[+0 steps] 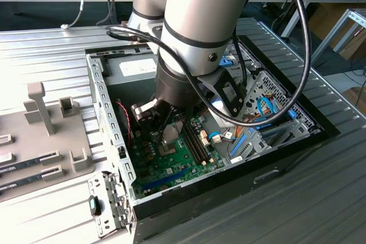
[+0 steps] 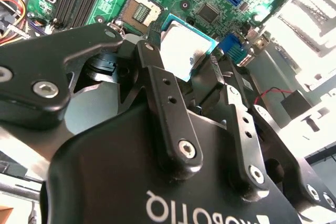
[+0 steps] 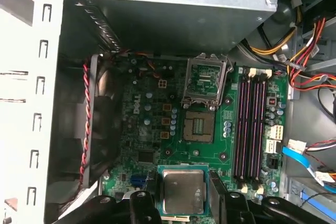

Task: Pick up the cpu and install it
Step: 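Pick up the cpu and move it towards the insertion slot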

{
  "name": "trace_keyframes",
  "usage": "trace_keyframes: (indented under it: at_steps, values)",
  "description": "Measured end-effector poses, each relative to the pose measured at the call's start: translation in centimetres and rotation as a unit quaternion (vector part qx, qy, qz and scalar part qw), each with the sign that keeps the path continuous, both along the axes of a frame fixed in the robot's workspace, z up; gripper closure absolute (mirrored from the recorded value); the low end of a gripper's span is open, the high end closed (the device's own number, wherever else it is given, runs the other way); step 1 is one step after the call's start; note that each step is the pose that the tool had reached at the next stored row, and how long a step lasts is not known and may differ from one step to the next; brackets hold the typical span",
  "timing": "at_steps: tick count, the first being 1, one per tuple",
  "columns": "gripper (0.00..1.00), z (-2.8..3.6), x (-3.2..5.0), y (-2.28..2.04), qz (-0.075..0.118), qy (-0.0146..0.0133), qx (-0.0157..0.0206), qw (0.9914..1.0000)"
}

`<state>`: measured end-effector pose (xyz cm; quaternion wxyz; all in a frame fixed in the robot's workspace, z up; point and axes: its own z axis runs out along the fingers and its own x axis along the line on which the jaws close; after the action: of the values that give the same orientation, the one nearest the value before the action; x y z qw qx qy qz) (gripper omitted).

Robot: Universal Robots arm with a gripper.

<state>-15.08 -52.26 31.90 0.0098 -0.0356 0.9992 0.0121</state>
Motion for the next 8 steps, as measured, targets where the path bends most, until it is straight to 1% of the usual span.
trace_keyframes:
  at_steps: [2, 8]
  values:
    - [0.53, -0.08, 0.27, 0.00, 0.000, 0.0000, 0.0000, 1.00000]
    - [0.53, -0.25, 0.64, 0.00, 0.000, 0.0000, -0.0001, 1.00000]
